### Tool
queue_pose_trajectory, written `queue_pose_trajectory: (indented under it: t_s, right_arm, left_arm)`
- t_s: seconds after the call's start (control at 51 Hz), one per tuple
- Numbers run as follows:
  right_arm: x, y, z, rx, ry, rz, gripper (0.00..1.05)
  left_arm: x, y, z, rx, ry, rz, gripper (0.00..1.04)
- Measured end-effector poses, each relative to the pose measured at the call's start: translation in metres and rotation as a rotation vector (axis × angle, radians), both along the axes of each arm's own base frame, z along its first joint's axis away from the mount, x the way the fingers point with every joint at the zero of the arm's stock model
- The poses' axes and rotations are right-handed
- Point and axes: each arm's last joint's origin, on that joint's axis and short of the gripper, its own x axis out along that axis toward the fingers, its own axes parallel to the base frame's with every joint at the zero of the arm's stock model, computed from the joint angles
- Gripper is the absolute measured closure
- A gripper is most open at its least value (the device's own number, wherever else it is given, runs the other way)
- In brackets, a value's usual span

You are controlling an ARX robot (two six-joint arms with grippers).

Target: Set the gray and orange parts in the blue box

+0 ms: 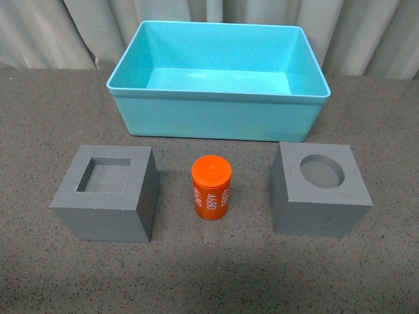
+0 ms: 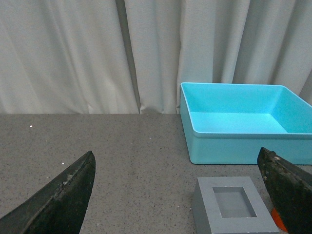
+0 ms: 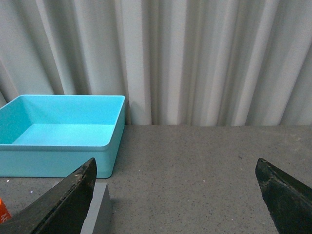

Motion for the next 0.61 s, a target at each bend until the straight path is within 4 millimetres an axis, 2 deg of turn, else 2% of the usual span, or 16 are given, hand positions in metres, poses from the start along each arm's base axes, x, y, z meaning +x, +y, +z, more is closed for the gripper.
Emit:
queue_pose_trajectory:
  t_s: [0.607]
  right_arm:
    - [0.0000, 0.0000, 0.0000, 0.000, 0.000, 0.000, 0.10]
  left_arm:
    - [0.0000, 0.0000, 0.0000, 0.000, 0.000, 0.000, 0.07]
